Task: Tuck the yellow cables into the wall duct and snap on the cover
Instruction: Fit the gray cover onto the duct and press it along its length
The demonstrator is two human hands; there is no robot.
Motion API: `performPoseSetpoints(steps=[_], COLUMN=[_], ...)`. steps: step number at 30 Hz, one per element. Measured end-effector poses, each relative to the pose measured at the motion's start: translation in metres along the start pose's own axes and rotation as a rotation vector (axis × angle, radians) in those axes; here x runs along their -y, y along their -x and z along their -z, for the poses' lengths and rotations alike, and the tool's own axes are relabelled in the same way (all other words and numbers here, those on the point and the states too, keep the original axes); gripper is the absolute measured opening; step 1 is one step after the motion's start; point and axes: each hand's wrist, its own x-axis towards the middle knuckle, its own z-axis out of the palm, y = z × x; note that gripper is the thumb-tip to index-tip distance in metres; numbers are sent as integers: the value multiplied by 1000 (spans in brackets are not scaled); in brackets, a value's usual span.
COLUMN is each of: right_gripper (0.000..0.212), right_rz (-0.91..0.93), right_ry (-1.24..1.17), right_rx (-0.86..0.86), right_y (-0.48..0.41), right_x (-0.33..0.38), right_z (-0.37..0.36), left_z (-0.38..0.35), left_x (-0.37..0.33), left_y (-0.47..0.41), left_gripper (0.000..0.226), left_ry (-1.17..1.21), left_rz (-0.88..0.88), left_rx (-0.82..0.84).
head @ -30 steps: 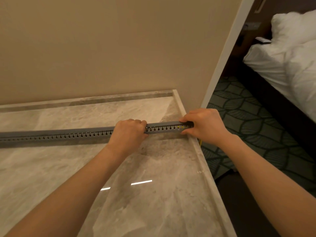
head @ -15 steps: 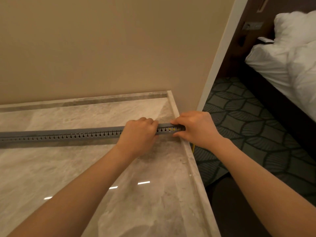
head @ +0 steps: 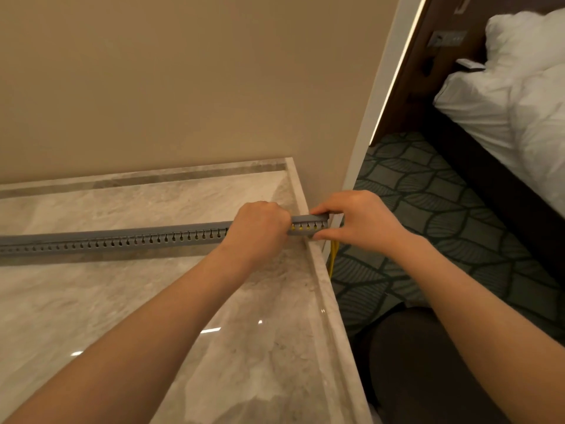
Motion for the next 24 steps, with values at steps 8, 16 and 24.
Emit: performPoseSetpoints(steps=[8, 16, 24], right_gripper=[48, 29, 34], right_rz=[181, 207, 316], right_ry=[672, 1082, 1140], right_rx=[196, 412, 560], right_y=[3, -26, -52], right_x=[-8, 43, 56], right_z=[31, 10, 3], left_z=[3, 4, 4], left_x=[3, 2, -1], left_y=[-2, -2, 1], left_gripper=[19, 18, 15], left_ry=[23, -37, -60], left_rz=[-8, -43, -74], left_rx=[3, 11, 17])
